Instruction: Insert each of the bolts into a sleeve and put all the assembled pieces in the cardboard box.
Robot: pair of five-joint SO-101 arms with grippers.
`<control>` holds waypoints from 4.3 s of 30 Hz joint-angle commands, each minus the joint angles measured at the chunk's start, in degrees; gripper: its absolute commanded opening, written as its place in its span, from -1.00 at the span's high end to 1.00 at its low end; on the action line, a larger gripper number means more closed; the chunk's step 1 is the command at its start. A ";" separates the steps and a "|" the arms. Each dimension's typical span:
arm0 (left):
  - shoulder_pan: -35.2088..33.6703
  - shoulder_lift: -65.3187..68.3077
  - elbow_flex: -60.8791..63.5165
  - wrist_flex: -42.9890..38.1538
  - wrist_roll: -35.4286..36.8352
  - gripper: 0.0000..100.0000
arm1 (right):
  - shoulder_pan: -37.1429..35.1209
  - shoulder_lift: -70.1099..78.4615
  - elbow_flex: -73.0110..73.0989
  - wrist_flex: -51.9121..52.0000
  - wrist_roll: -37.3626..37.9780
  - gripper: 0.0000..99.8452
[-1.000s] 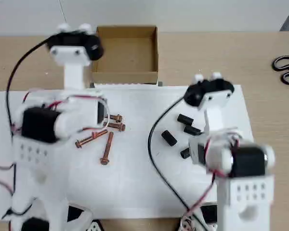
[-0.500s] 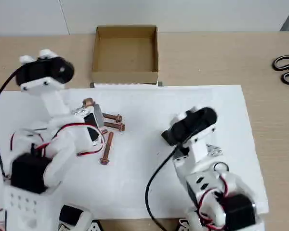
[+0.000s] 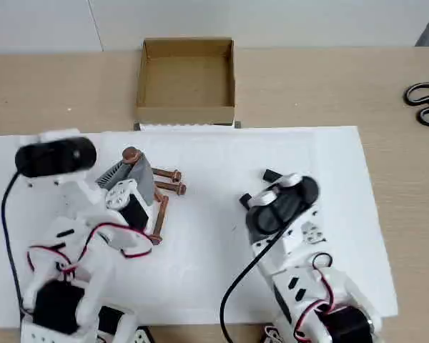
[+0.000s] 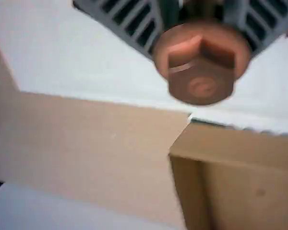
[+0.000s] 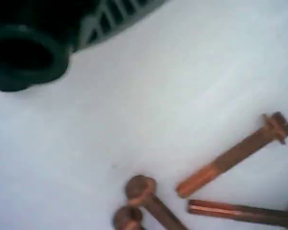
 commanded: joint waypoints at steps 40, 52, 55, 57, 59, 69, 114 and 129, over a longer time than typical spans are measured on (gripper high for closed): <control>20.57 -25.85 22.46 -18.46 2.55 0.99 | -17.80 -7.08 8.44 -8.48 -6.07 0.99; 20.66 -26.02 25.89 -18.29 2.64 0.99 | -17.80 -7.08 8.44 -8.84 -6.07 0.99; 20.75 -25.93 25.89 -18.29 2.64 0.99 | -17.80 -7.08 8.44 -8.84 -6.07 0.99; 21.45 -25.93 25.89 -18.29 2.64 0.99 | -17.80 -7.08 8.44 -8.84 -6.07 0.99; 23.03 -25.93 25.89 -18.29 2.64 0.99 | -17.80 -7.08 8.44 -8.84 -6.07 0.99; 24.44 -25.93 25.71 -14.86 2.64 0.99 | -17.80 -6.99 8.35 -8.84 -6.07 0.99; 28.04 -25.93 25.45 1.76 -4.57 0.75 | -22.29 -7.52 8.53 -10.07 -2.73 0.99; 27.87 -25.93 22.02 2.73 -4.57 0.61 | -22.29 -7.52 10.99 -10.51 -2.99 0.99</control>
